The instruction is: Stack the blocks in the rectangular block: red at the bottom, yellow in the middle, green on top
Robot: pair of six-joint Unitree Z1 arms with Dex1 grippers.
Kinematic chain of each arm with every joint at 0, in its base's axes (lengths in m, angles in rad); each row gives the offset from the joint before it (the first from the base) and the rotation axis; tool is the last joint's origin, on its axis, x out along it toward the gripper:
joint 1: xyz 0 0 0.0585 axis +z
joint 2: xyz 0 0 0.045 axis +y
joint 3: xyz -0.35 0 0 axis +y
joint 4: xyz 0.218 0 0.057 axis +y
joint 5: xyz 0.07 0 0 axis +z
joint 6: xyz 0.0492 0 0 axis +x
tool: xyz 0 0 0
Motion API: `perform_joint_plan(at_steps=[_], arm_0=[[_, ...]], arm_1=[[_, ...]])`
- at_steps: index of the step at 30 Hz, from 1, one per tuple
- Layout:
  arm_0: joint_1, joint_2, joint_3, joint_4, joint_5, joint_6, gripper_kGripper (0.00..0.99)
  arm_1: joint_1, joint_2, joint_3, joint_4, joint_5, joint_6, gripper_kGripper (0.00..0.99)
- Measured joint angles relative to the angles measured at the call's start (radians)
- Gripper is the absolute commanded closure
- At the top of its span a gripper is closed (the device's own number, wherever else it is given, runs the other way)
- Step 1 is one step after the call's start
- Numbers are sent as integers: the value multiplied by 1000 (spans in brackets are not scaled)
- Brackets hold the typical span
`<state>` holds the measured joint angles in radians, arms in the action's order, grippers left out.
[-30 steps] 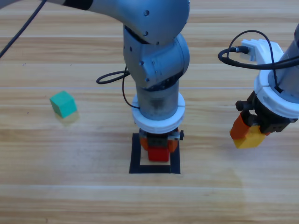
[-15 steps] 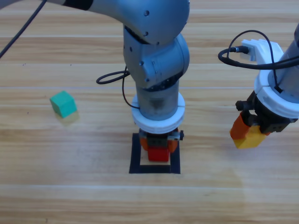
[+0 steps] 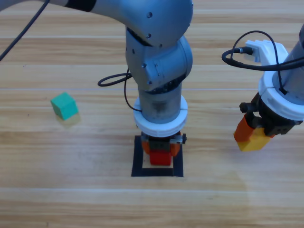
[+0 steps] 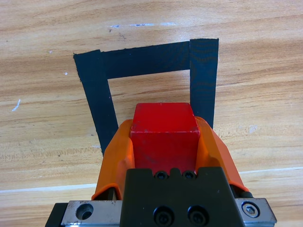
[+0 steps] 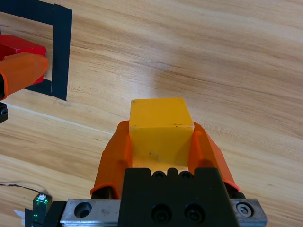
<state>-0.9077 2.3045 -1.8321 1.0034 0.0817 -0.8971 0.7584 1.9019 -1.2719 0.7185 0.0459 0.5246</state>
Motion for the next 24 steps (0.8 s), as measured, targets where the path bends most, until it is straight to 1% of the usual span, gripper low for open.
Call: perform_joint_plan(at_steps=[7, 9, 10, 11, 12, 13, 14, 15, 24], arm_0=[[0, 3, 5, 0, 0, 0, 973], [0, 5, 6, 0, 0, 0, 952], [0, 8, 8, 0, 0, 0, 923], [0, 9, 8, 0, 0, 0, 850], [0, 9, 9, 0, 0, 0, 643], [0, 9, 9, 0, 0, 0, 217], [0, 9, 9, -1, 0, 0, 21], [0, 9, 9, -1, 0, 0, 0], [0, 9, 8, -1, 7, 0, 0]], arm_1=[[0, 0, 0, 0, 0, 0, 990], [0, 0, 0, 0, 0, 0, 990], [0, 0, 0, 0, 0, 0, 990], [0, 0, 0, 0, 0, 0, 990], [0, 0, 0, 0, 0, 0, 990], [0, 0, 0, 0, 0, 0, 990], [0, 0, 0, 0, 0, 0, 990], [0, 0, 0, 0, 0, 0, 990], [0, 0, 0, 0, 0, 0, 990]])
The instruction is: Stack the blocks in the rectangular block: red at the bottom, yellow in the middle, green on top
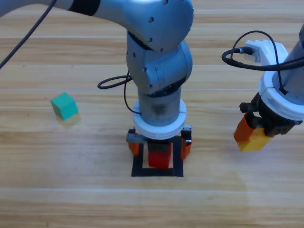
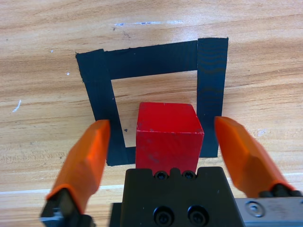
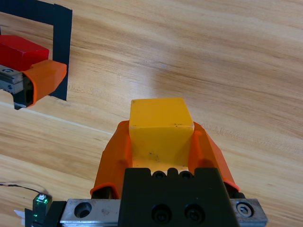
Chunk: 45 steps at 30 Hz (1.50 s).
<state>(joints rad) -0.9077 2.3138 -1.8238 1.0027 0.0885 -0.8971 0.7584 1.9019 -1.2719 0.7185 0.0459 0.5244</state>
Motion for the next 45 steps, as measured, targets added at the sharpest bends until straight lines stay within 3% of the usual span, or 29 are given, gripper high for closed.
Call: perform_joint_plan(at_steps=[10, 14, 18, 21, 25, 26, 29, 37, 45], arm_0=[[0, -57, -47, 21, 24, 0, 0], [0, -150, -332, 241, 69, 38, 0], [20, -292, -333, 309, 77, 121, 0], [126, -407, -186, 337, 71, 302, 0], [394, -452, -109, 341, 25, 653, 0], [486, -448, -119, 341, 11, 774, 0], [585, -420, -162, 341, 5, 924, 0], [653, -269, -278, 342, -120, 1154, 0], [654, -175, -384, 409, -151, 1218, 0]], arm_1=[[0, -1, 0, 0, -5, 44, 990], [1, -2, 0, 0, -25, 75, 990], [21, -3, -33, 40, -62, 136, 990], [66, 26, -238, 251, -113, 197, 990], [142, 192, -633, 546, -126, 250, 990], [169, 251, -683, 589, -113, 252, 990], [197, 319, -701, 598, -64, 283, 990], [216, 401, -847, 601, 22, 393, 978], [218, 527, -1056, 699, 44, 429, 970]])
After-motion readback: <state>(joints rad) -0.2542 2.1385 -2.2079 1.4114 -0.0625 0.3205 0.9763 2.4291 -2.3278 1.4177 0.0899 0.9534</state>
